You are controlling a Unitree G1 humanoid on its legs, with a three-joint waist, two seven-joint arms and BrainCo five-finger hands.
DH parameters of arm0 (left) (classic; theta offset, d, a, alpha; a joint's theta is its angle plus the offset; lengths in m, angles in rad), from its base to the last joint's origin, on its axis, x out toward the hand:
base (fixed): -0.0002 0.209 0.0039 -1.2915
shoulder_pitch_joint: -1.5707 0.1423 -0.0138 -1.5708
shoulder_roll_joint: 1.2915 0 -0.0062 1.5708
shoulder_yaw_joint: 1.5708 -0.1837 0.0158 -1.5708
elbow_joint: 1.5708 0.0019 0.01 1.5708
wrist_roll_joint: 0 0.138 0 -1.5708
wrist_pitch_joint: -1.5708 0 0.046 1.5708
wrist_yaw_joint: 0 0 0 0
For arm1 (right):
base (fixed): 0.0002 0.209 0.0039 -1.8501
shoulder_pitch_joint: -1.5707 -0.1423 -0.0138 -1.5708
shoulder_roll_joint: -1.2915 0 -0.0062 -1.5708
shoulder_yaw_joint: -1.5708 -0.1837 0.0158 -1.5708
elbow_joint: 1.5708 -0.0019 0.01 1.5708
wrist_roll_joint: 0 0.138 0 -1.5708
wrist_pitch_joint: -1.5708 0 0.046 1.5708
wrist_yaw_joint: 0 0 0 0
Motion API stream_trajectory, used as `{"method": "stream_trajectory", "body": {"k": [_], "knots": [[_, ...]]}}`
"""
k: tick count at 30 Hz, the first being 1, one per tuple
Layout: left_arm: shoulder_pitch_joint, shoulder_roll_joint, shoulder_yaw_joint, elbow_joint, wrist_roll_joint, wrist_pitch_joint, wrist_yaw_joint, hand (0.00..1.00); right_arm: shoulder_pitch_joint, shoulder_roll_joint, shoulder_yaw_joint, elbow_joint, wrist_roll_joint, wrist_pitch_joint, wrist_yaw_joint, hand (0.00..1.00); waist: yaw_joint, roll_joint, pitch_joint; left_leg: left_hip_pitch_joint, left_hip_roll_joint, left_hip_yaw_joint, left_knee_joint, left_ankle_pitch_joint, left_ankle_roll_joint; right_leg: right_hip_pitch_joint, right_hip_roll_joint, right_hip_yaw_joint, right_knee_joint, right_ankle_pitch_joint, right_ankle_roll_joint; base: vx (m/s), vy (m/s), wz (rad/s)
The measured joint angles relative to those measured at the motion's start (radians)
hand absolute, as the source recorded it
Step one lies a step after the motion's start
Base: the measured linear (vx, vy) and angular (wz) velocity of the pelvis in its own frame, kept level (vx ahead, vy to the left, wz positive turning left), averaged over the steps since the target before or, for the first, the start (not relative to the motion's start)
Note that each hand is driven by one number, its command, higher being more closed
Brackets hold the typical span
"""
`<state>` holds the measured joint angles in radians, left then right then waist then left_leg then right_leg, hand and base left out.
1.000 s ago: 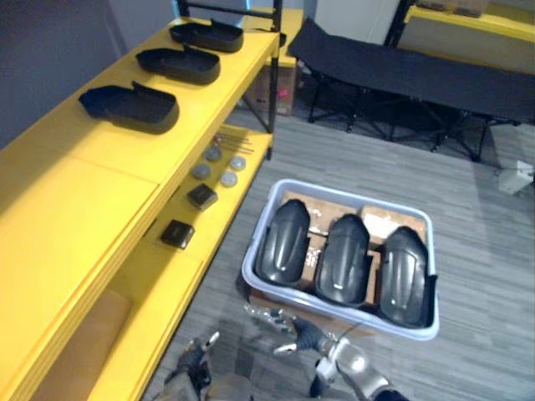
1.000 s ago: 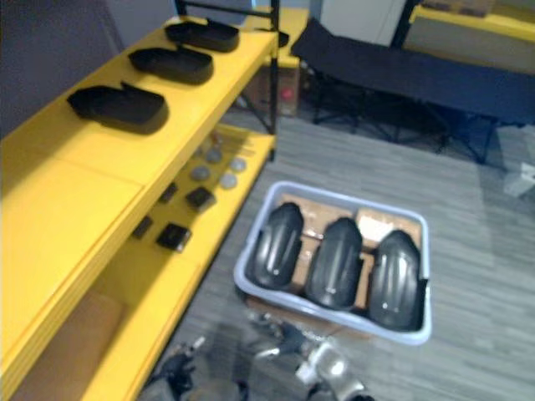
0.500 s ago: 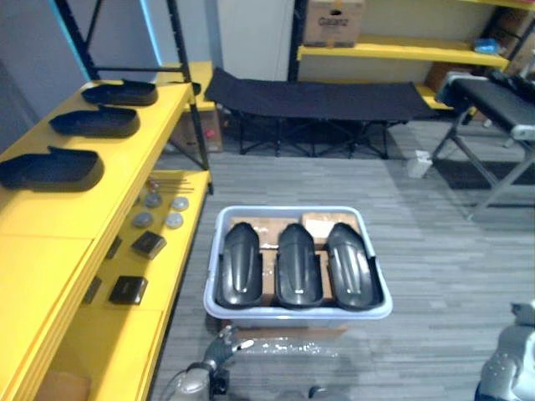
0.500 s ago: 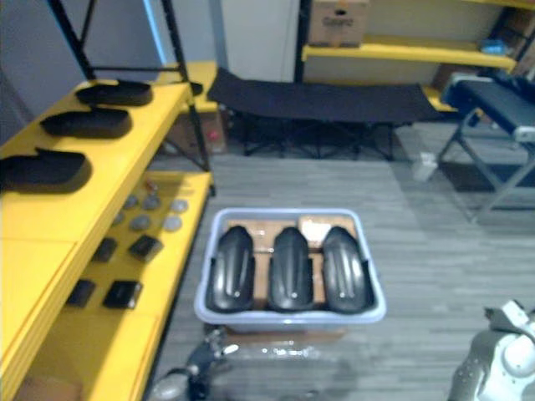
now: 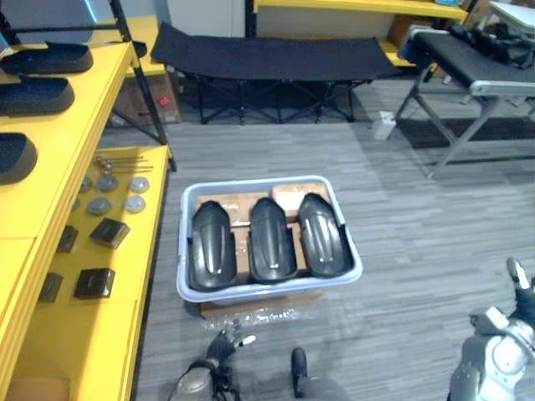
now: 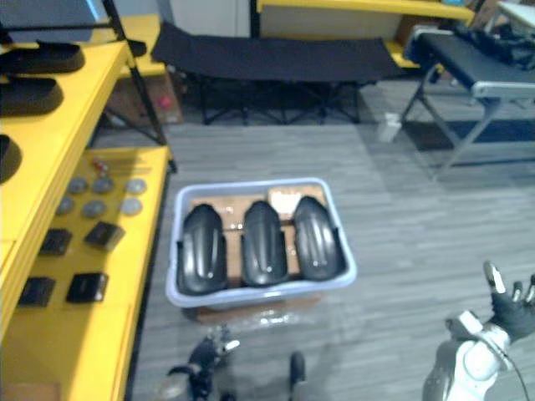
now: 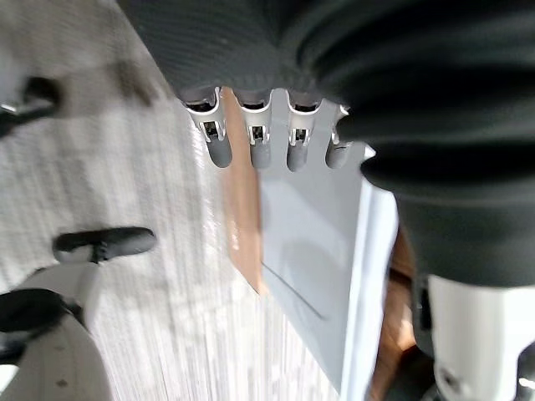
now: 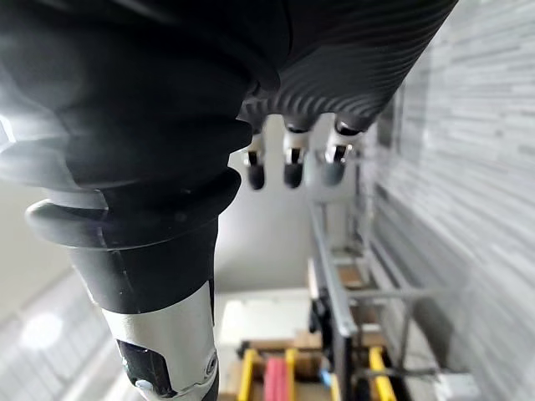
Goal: Walk over and take plastic housings, then place them on the shelf
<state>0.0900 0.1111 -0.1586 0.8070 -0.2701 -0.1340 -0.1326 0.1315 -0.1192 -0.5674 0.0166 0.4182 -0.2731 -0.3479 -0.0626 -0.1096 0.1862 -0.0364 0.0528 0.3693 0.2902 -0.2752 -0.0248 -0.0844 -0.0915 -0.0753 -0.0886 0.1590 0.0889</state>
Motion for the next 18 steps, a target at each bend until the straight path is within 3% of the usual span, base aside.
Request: {"method": "stream_trajectory", "body": {"k": [2, 6, 7, 12, 16, 18], "knots": [[-0.001, 0.011, 0.041, 0.0, 0.001, 0.002, 0.009, 0.0, 0.004, 0.004, -0.001, 0.017, -0.001, 0.0, 0.0, 0.0, 0.01, -0.013, 0.022, -0.02, 0.001, -0.007, 0.027, -0.009, 0.005, -0.002, -0.002, -0.008, 0.006, 0.004, -0.005, 0.05, -0.006, 0.07], [-0.008, 0.008, 0.075, -0.001, 0.002, 0.003, 0.019, 0.0, 0.004, 0.015, 0.002, 0.058, -0.001, 0.014, -0.001, 0.0, 0.022, -0.005, 0.034, -0.034, -0.004, -0.059, 0.037, -0.012, 0.008, -0.002, 0.003, -0.018, 0.009, 0.009, -0.001, 0.08, -0.006, 0.14], [-0.002, 0.009, 0.109, 0.0, 0.01, 0.013, 0.035, 0.0, 0.0, 0.016, 0.021, 0.093, -0.001, 0.036, -0.028, 0.0, 0.028, -0.005, 0.035, -0.032, -0.003, -0.088, 0.038, -0.014, 0.006, 0.012, 0.004, -0.036, 0.009, 0.008, -0.004, 0.09, 0.005, 0.26], [0.004, 0.009, 0.125, 0.0, 0.013, 0.031, 0.045, 0.0, -0.001, 0.016, 0.051, 0.14, -0.001, 0.046, -0.03, 0.0, 0.05, -0.004, 0.036, -0.034, -0.006, -0.095, 0.052, -0.024, 0.01, 0.017, 0.004, -0.037, 0.009, 0.007, -0.005, 0.0, 0.005, 0.05], [0.031, 0.008, 0.243, -0.009, 0.003, 0.026, 0.073, 0.0, -0.054, 0.01, 0.108, 0.141, -0.033, 0.009, -0.016, 0.0, 0.069, 0.008, 0.088, -0.078, -0.011, -0.122, 0.072, -0.029, 0.018, -0.006, -0.006, -0.062, 0.013, -0.003, -0.017, -0.09, 0.003, 0.11], [0.055, 0.008, 0.307, -0.002, -0.019, 0.035, 0.098, 0.0, -0.088, -0.004, 0.157, 0.12, -0.101, 0.009, -0.023, 0.0, 0.085, 0.033, 0.121, -0.099, -0.017, -0.139, 0.078, -0.027, 0.022, -0.02, -0.011, -0.071, 0.018, -0.003, -0.018, -0.04, -0.01, 0.21]]}}
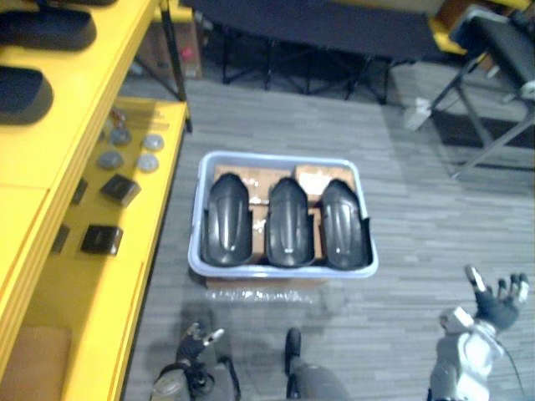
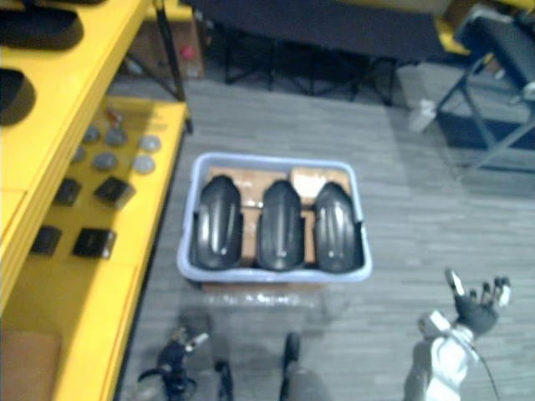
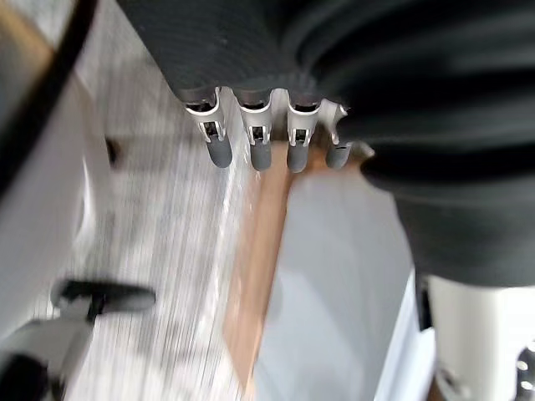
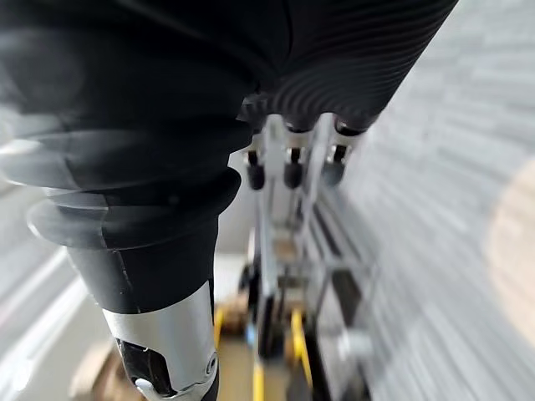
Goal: Walk over and take plastic housings, then place them on the shelf
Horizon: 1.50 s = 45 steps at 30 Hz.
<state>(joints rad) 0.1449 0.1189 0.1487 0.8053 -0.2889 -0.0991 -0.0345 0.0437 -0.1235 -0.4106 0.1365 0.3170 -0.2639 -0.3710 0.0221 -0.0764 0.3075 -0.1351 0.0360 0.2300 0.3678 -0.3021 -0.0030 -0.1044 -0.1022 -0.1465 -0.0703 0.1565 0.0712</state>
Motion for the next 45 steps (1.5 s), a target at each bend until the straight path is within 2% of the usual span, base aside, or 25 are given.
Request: {"method": "stream_trajectory", "body": {"k": [3, 6, 8, 14, 15, 18, 27, 30, 35, 41, 45], "knots": [[0.041, 0.011, 0.023, 0.004, -0.017, 0.009, 0.02, 0.0, -0.072, -0.047, 0.009, -0.002, -0.057, 0.008, -0.046, 0.0, 0.023, 0.046, 0.046, -0.014, -0.016, -0.027, -0.002, 0.009, 0.011, 0.0, -0.007, -0.025, -0.001, 0.009, 0.015, 0.02, 0.013, 0.3], [0.082, 0.01, 0.051, 0.025, -0.019, 0.014, 0.019, 0.0, -0.143, -0.094, 0.009, 0.001, -0.056, 0.028, -0.117, 0.0, 0.03, 0.057, 0.057, -0.026, -0.037, -0.061, -0.013, 0.028, 0.02, -0.001, -0.021, -0.047, -0.008, 0.012, 0.019, 0.07, 0.027, 0.25], [0.091, 0.0, 0.074, 0.039, -0.02, 0.017, 0.012, 0.0, -0.183, -0.141, 0.002, 0.029, -0.052, 0.035, -0.158, 0.0, 0.052, 0.061, 0.066, -0.026, -0.049, -0.083, -0.014, 0.036, 0.025, 0.002, -0.027, -0.052, -0.008, 0.012, 0.019, 0.07, 0.035, 0.1], [0.089, -0.015, 0.071, 0.039, -0.028, 0.001, -0.024, 0.0, -0.298, -0.207, 0.004, 0.192, -0.006, 0.05, -0.15, 0.0, 0.063, 0.087, 0.089, -0.024, -0.09, -0.139, -0.029, 0.063, 0.038, 0.016, -0.06, -0.094, -0.008, 0.012, 0.019, 0.03, 0.039, 0.17], [0.089, -0.015, 0.07, 0.039, -0.03, -0.014, -0.034, 0.0, -0.325, -0.218, 0.01, 0.236, -0.006, 0.059, -0.149, 0.0, 0.075, 0.094, 0.092, -0.024, -0.093, -0.14, -0.029, 0.064, 0.039, 0.016, -0.063, -0.099, -0.008, 0.012, 0.019, 0.0, 0.021, 0.04], [0.089, -0.016, 0.053, 0.039, -0.057, -0.034, -0.055, 0.0, -0.385, -0.234, 0.012, 0.299, -0.001, 0.087, -0.166, 0.0, 0.078, 0.105, 0.099, -0.026, -0.1, -0.164, -0.031, 0.066, 0.041, 0.021, -0.067, -0.11, -0.008, 0.012, 0.019, 0.0, 0.015, 0.14], [0.088, -0.018, -0.011, 0.037, -0.063, -0.035, -0.056, 0.0, -0.44, -0.312, -0.003, 0.437, 0.081, 0.154, -0.273, 0.0, 0.078, 0.108, 0.1, -0.027, -0.112, -0.173, -0.063, 0.088, 0.041, 0.012, -0.079, -0.13, -0.008, 0.014, 0.02, -0.02, -0.002, 0.06], [0.081, -0.018, -0.015, 0.035, -0.067, -0.034, -0.055, 0.0, -0.439, -0.318, -0.058, 0.489, 0.103, 0.153, -0.29, 0.0, 0.075, 0.11, 0.11, -0.042, -0.113, -0.171, -0.065, 0.089, 0.04, -0.006, -0.08, -0.129, -0.008, 0.021, 0.026, -0.05, -0.011, -0.05], [0.063, -0.018, -0.015, 0.036, -0.068, -0.034, -0.055, 0.0, -0.436, -0.348, -0.099, 0.522, 0.122, 0.152, -0.291, 0.0, 0.072, 0.105, 0.142, -0.068, -0.114, -0.17, -0.072, 0.095, 0.037, -0.039, -0.079, -0.124, -0.008, 0.038, 0.017, -0.07, -0.01, -0.03], [0.05, -0.016, -0.015, 0.033, -0.068, -0.032, -0.055, 0.0, -0.416, -0.351, -0.128, 0.543, 0.121, 0.152, -0.279, 0.0, 0.069, 0.102, 0.144, -0.079, -0.113, -0.166, -0.072, 0.099, 0.036, -0.054, -0.079, -0.118, -0.003, 0.042, 0.016, -0.02, -0.007, -0.02], [0.046, -0.006, -0.015, 0.03, -0.092, -0.034, -0.055, 0.0, -0.419, -0.36, -0.128, 0.551, 0.105, 0.152, -0.237, 0.0, 0.059, 0.096, 0.149, -0.107, -0.112, -0.161, -0.063, 0.098, 0.035, -0.087, -0.079, -0.104, 0.008, 0.043, 0.015, -0.01, 0.005, -0.03]]}}
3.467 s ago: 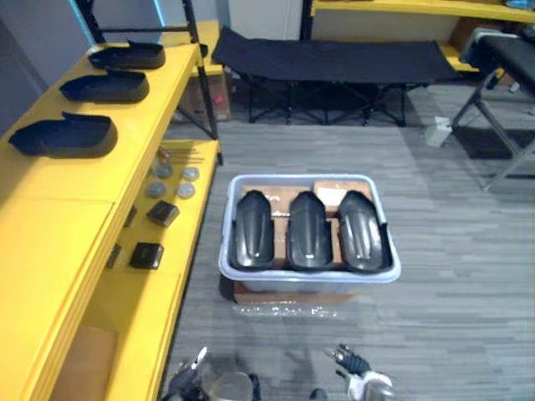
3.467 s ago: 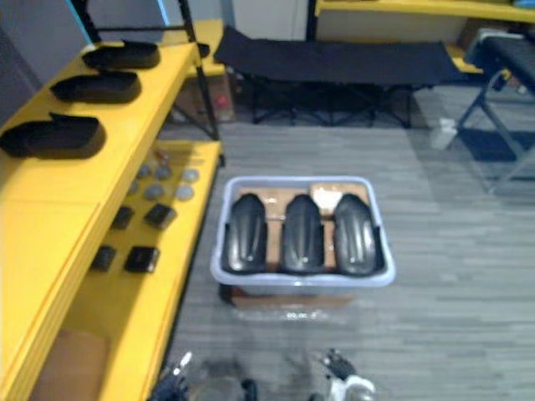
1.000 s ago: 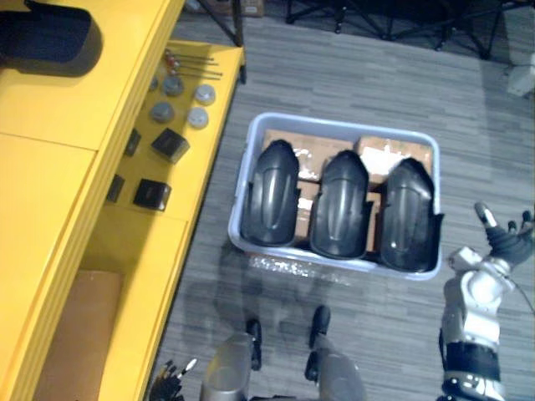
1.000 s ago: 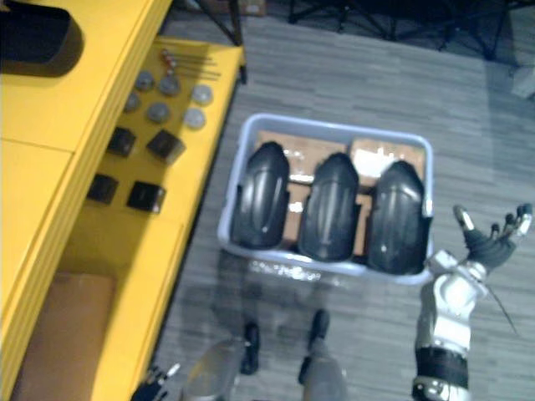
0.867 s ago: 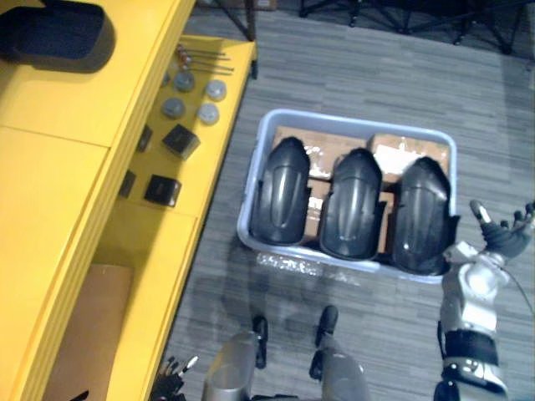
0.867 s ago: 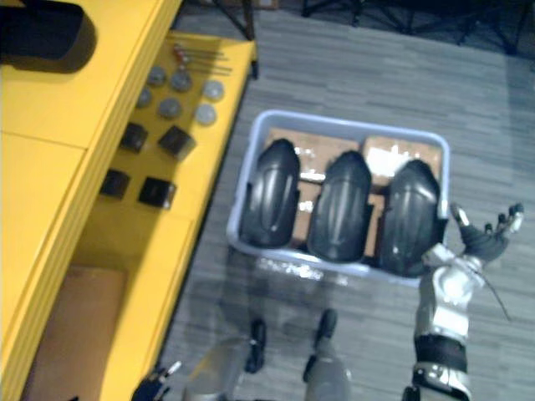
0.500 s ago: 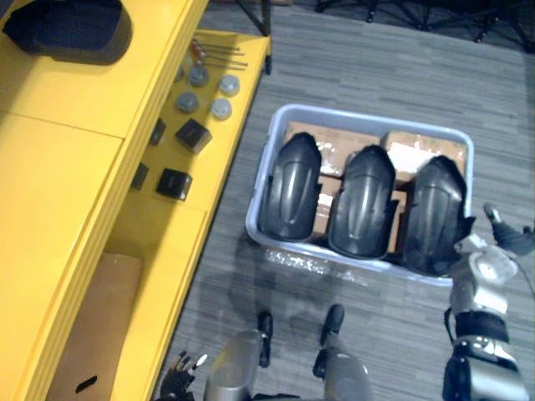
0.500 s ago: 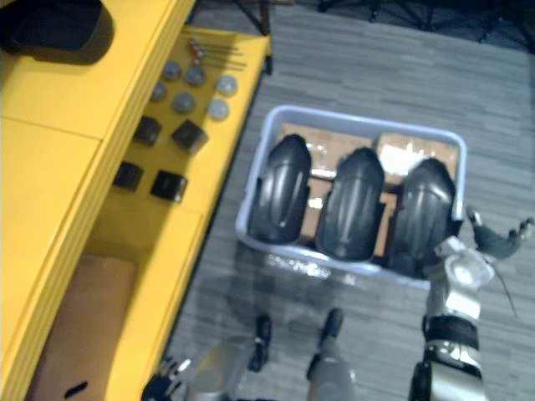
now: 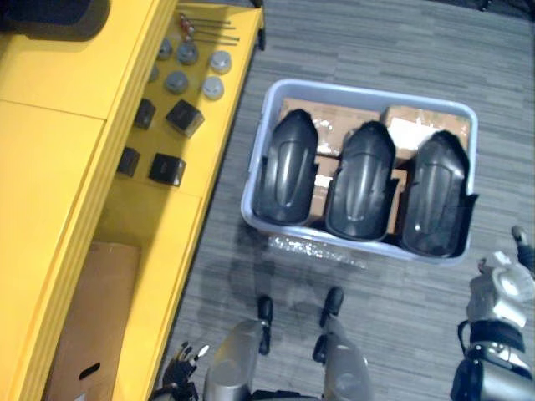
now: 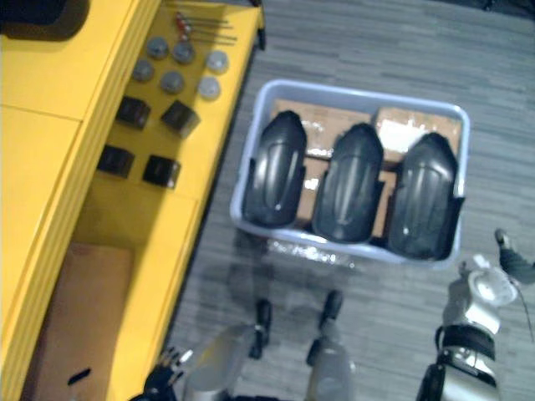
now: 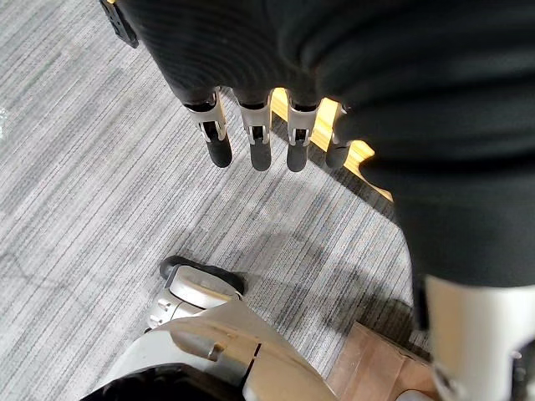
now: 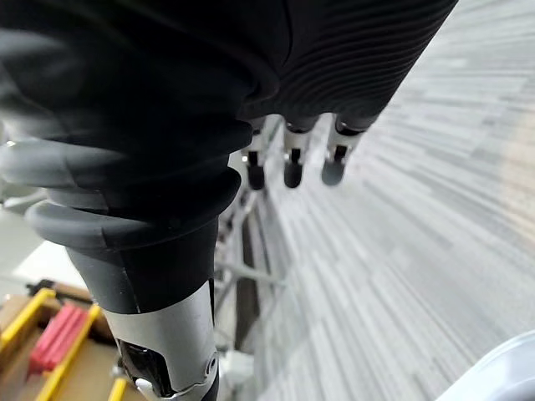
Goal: Walk over and take plastic housings, then place them on the shelf
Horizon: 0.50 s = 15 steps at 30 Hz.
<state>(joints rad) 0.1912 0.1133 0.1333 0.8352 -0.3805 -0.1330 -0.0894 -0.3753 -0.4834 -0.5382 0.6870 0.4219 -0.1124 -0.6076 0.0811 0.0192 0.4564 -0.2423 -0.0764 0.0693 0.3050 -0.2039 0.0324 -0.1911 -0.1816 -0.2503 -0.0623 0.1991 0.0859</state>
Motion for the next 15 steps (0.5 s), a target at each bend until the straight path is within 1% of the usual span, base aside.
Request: {"method": "stream_trajectory", "body": {"k": [4, 8, 9, 11, 15], "knots": [[-0.006, 0.0, 0.0, -0.001, -0.011, -0.001, -0.001, 0.0, -0.004, -0.031, 0.0, 0.027, -0.016, 0.0, 0.011, 0.0, -0.002, 0.0, 0.004, -0.006, 0.0, -0.001, 0.007, 0.0, 0.0, -0.004, 0.0, 0.0, 0.001, 0.002, -0.002, 0.0, 0.0, 0.0], [-0.015, 0.001, -0.004, -0.004, -0.014, 0.001, -0.019, 0.0, -0.032, -0.087, 0.002, 0.06, -0.035, 0.002, 0.024, 0.0, -0.005, 0.002, 0.007, -0.027, -0.002, -0.004, 0.017, -0.001, 0.0, -0.021, -0.002, -0.001, 0.009, 0.002, -0.002, -0.01, 0.002, 0.01], [-0.026, 0.002, -0.017, -0.004, -0.007, 0.0, -0.025, 0.0, -0.048, -0.114, 0.003, 0.079, -0.035, 0.002, 0.024, 0.0, -0.007, 0.006, 0.021, -0.031, -0.003, -0.007, 0.021, -0.001, 0.0, -0.023, -0.004, -0.004, 0.012, 0.002, -0.002, -0.03, 0.007, 0.07], [-0.032, 0.006, -0.037, -0.008, 0.005, -0.002, -0.029, 0.0, -0.071, -0.141, 0.013, 0.095, -0.035, 0.003, 0.026, 0.0, -0.008, 0.008, 0.036, -0.041, -0.003, -0.009, 0.028, -0.001, 0.0, -0.032, -0.005, -0.008, 0.019, 0.002, -0.002, -0.04, 0.002, 0.05], [-0.035, 0.011, -0.06, -0.022, -0.001, -0.005, -0.029, 0.0, -0.094, -0.165, 0.028, 0.124, -0.047, 0.007, 0.052, 0.0, -0.014, 0.007, 0.044, -0.067, -0.002, -0.02, 0.046, -0.002, -0.002, -0.044, -0.004, -0.022, 0.02, 0.003, -0.004, -0.03, -0.005, 0.08]]}}
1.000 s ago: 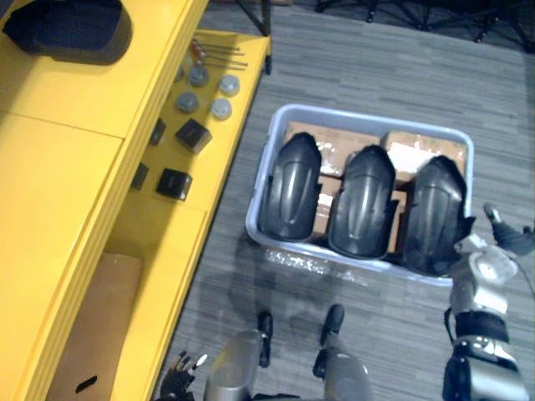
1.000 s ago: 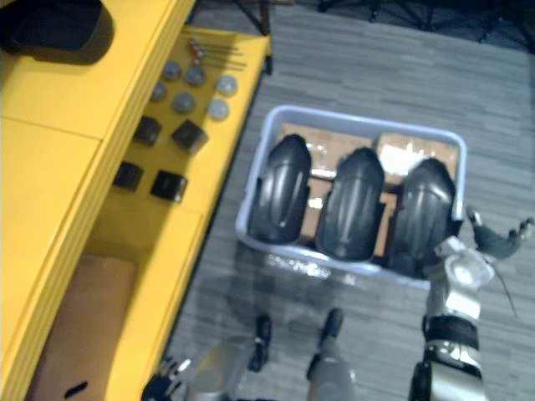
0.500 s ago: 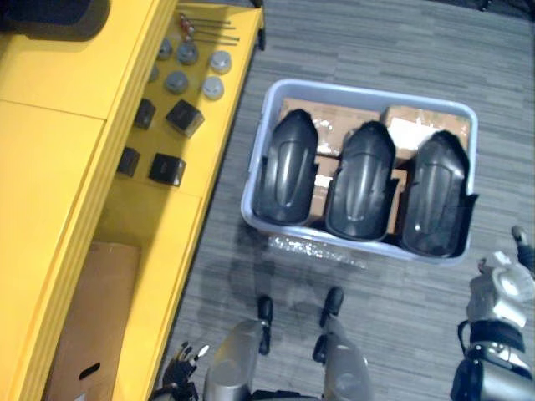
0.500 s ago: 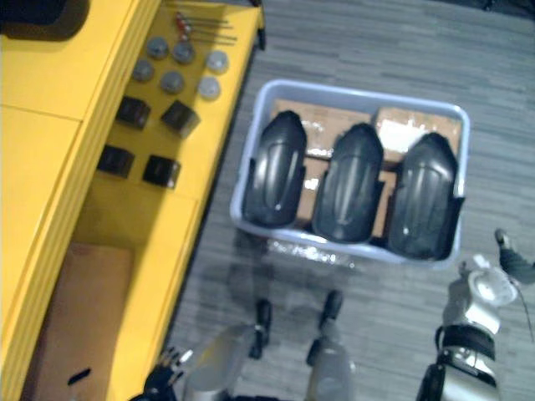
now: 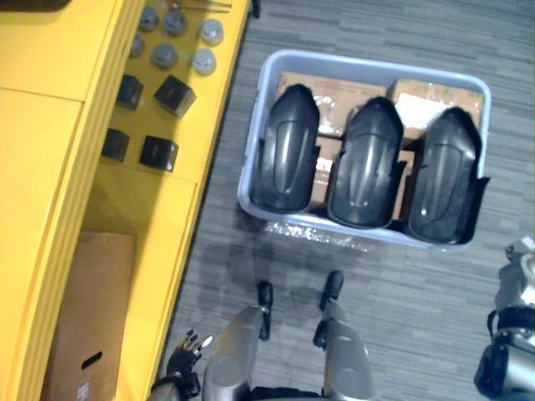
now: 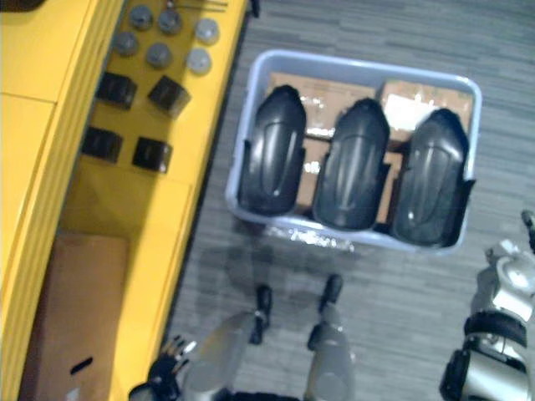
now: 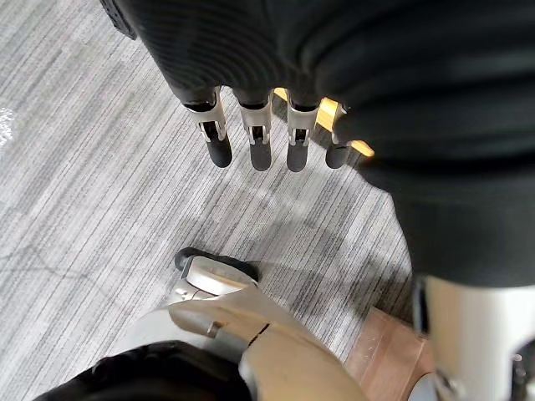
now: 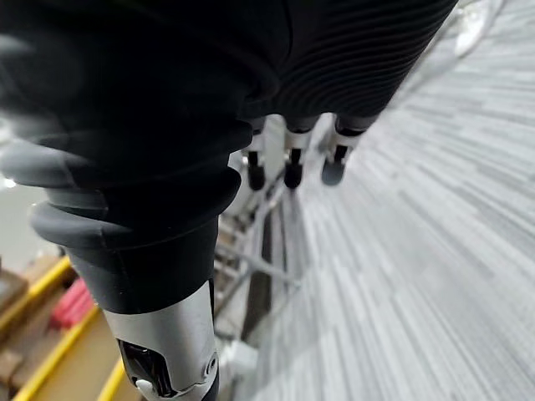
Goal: Walk over and take plastic housings, then place them on the shelf
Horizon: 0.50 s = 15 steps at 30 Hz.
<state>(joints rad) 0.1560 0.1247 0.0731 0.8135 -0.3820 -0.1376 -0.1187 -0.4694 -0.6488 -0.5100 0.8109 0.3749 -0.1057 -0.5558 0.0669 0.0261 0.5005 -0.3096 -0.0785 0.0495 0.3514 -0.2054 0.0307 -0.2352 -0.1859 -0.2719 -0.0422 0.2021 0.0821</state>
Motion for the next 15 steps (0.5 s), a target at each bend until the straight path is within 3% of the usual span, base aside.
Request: {"method": "stream_trajectory", "body": {"k": [15], "knots": [[-0.012, 0.023, -0.054, -0.028, -0.012, -0.017, -0.001, 0.0, -0.095, -0.099, 0.116, 0.031, -0.007, 0.065, 0.079, 0.0, 0.002, 0.008, 0.007, -0.062, 0.001, 0.0, 0.042, -0.003, 0.006, -0.061, -0.003, 0.004, 0.038, 0.001, -0.004, -0.01, 0.001, 0.0]]}}
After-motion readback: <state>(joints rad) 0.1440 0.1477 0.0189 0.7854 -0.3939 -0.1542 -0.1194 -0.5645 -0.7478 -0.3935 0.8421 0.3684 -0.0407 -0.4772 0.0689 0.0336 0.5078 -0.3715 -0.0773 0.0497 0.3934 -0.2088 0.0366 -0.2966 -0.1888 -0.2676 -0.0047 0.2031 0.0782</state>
